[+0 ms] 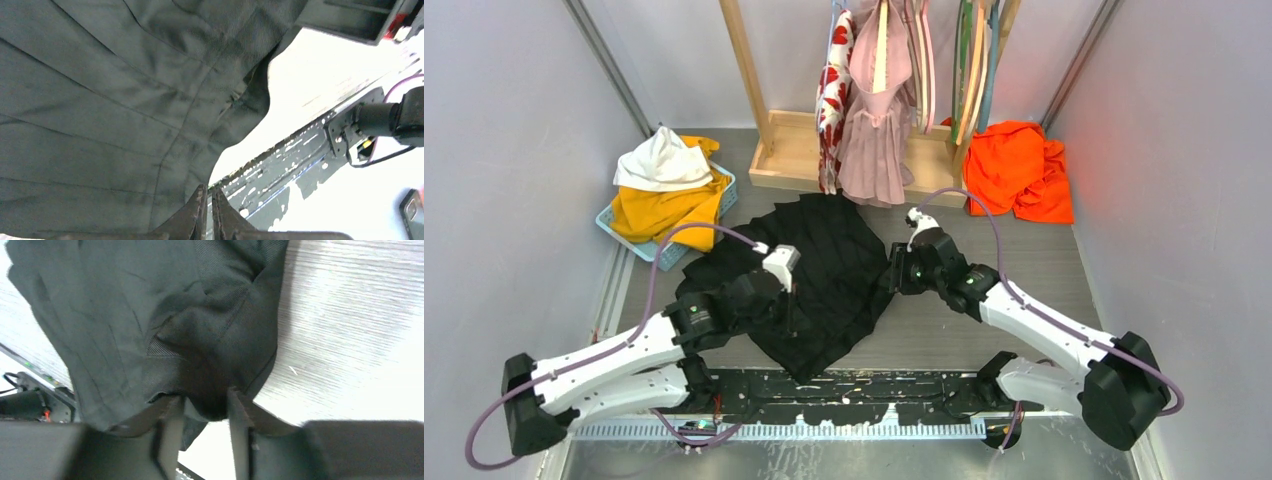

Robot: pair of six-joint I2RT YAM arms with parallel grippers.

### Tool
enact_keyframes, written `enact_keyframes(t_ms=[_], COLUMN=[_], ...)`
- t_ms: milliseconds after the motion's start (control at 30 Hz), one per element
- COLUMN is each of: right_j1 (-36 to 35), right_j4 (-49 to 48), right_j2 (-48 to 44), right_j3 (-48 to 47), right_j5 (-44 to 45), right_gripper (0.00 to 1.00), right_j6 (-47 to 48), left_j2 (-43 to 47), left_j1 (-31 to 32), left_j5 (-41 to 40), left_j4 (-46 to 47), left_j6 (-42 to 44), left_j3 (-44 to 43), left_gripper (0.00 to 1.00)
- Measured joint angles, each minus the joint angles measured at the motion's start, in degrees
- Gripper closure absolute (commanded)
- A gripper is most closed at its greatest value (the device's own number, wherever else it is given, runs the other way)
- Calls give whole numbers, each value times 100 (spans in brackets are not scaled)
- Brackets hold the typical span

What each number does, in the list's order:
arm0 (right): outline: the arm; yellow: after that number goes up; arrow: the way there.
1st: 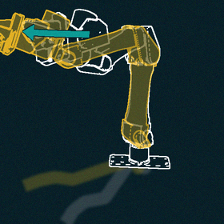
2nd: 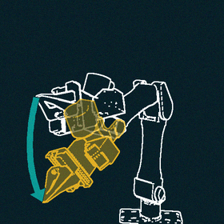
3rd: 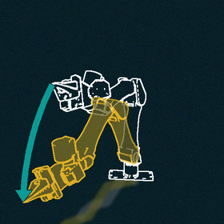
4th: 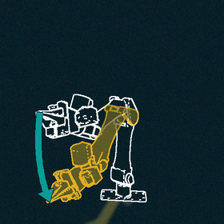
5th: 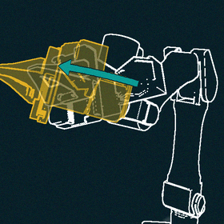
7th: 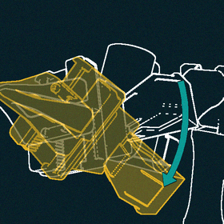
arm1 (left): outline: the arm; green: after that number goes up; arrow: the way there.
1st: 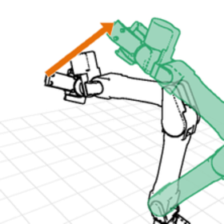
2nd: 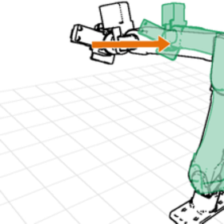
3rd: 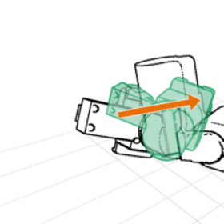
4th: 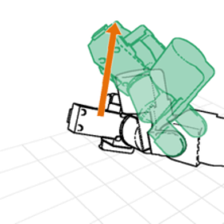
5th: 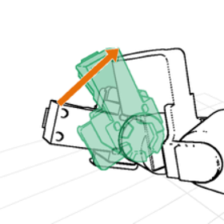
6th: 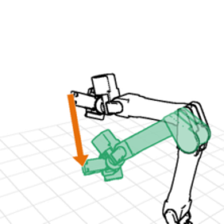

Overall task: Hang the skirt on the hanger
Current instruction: Flatten out the skirt at the center of the board.

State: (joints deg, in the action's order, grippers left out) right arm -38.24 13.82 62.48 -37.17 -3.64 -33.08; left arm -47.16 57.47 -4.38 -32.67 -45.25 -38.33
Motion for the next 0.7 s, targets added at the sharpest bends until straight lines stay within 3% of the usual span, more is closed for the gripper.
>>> enact_keyframes(t_ms=[100,200,267,400,500,700], right_j1=[0,0,0,2,0,184], right_j4=[341,1080,1657,2218,2382,2957], right_j2=[-232,-706,-911,-879,-664,562], right_j3=[-28,-505,-1285,-3552,-5018,-7593], right_j5=[192,417,564,828,1191,2037], right_gripper=[50,50,51,52,53,59], right_j6=[-63,35,190,610,968,1683], left_j2=[-461,-903,-986,-999,-1027,-1058], left_j1=[280,361,365,367,367,367], left_j5=[-160,-332,-468,-743,-879,-1005], left_j4=[79,72,39,-101,-125,-223], left_j6=[-85,-81,-46,85,184,238], left_j3=[-157,-345,-468,-866,-1099,-1158], left_gripper=[90,79,70,36,16,9])
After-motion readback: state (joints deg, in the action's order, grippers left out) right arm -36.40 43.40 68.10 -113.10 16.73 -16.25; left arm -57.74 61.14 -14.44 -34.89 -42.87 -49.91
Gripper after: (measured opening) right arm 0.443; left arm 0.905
